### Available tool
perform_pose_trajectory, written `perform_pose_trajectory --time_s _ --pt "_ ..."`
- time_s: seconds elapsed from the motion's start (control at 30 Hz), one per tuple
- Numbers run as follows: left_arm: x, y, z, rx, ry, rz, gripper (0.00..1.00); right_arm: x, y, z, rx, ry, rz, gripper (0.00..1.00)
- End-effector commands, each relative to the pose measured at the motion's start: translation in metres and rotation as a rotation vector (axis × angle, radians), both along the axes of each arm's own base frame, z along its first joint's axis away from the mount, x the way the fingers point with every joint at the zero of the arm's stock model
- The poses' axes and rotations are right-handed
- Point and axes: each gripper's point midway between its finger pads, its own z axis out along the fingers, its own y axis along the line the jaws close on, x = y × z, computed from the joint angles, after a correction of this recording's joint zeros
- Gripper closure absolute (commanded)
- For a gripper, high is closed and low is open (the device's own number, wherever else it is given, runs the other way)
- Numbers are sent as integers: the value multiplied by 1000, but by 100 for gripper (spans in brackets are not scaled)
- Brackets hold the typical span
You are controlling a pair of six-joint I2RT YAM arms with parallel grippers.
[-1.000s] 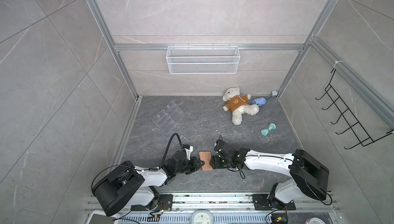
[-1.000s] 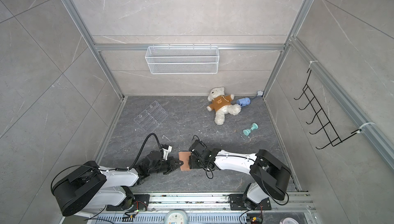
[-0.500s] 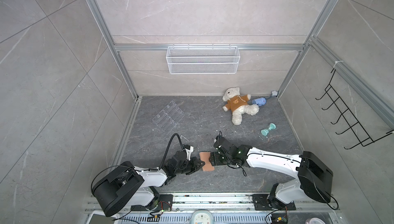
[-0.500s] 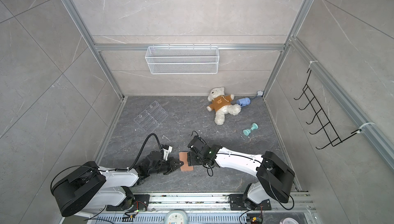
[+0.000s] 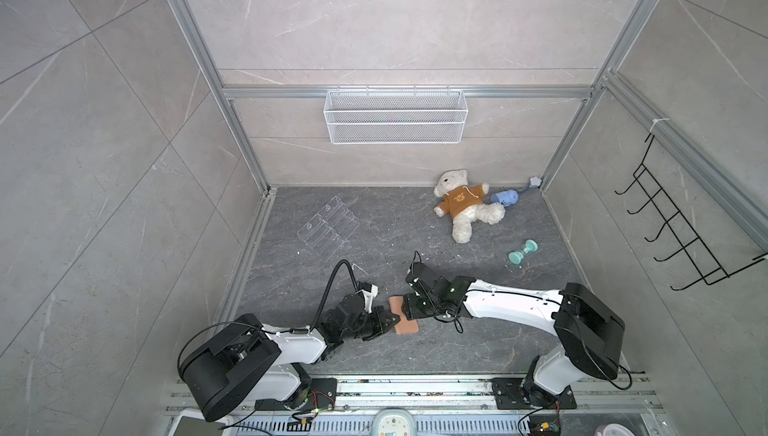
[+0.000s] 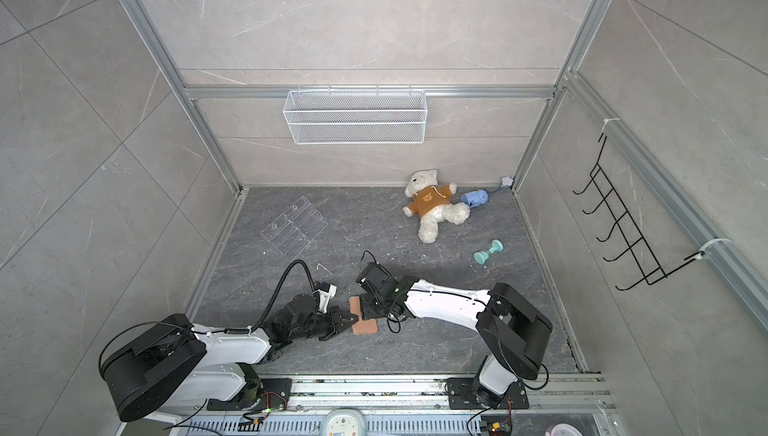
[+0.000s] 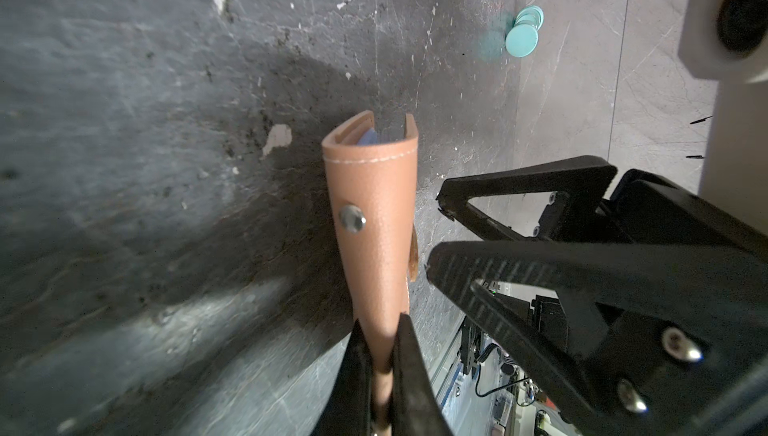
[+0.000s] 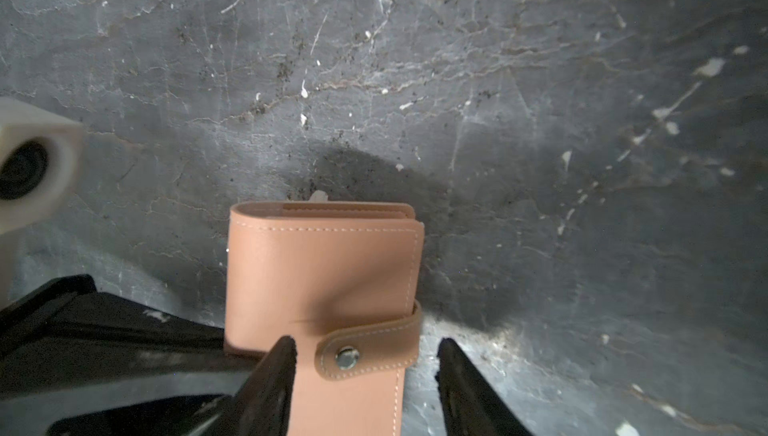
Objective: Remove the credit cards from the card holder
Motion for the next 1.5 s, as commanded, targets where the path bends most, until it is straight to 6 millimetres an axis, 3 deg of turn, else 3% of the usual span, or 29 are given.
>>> perform_pose_trajectory --time_s 0.0,0.37,0.57,1.47 --pt "6 -9 13 -23 -60 -19 100 0 3 -5 -15 16 14 46" --pt "6 -10 13 -21 -61 -22 100 0 -2 -21 -62 27 7 53" --pt "6 -10 12 -17 -59 -22 100 0 -13 -28 -113 26 -8 64" --pt "7 -7 8 4 -55 -4 100 -3 -26 -25 -133 18 -39 96"
